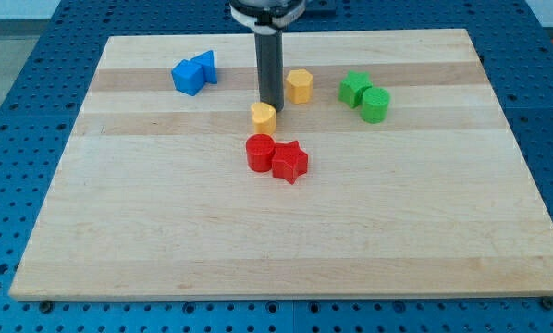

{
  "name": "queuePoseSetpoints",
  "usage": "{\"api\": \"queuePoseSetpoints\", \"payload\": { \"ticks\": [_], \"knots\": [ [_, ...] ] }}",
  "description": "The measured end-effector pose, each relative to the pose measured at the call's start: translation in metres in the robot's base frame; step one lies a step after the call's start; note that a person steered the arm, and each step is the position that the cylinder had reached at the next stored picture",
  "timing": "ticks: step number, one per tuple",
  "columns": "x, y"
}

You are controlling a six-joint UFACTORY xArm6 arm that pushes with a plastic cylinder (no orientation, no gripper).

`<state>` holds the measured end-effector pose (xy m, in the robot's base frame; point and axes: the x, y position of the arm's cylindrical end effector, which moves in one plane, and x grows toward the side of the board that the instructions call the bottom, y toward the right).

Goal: Slide the yellow hexagon along with yellow heart to the left of red circle

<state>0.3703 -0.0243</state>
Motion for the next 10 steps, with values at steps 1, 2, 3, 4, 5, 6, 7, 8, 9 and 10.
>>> {"api": "queuePoseSetpoints", "payload": {
  "ticks": [1,2,3,4,5,6,7,8,9,10],
  "knots": [
    [0.008,0.000],
    [-0.021,-0.002],
    [-0.075,-0.002],
    [-0.098,0.007],
    [-0.111,0.051],
    [-0.111,0.052],
    [-0.089,0.057],
    [-0.061,0.057],
    [-0.045,0.055],
    [-0.042,0.050]
  ]
}}
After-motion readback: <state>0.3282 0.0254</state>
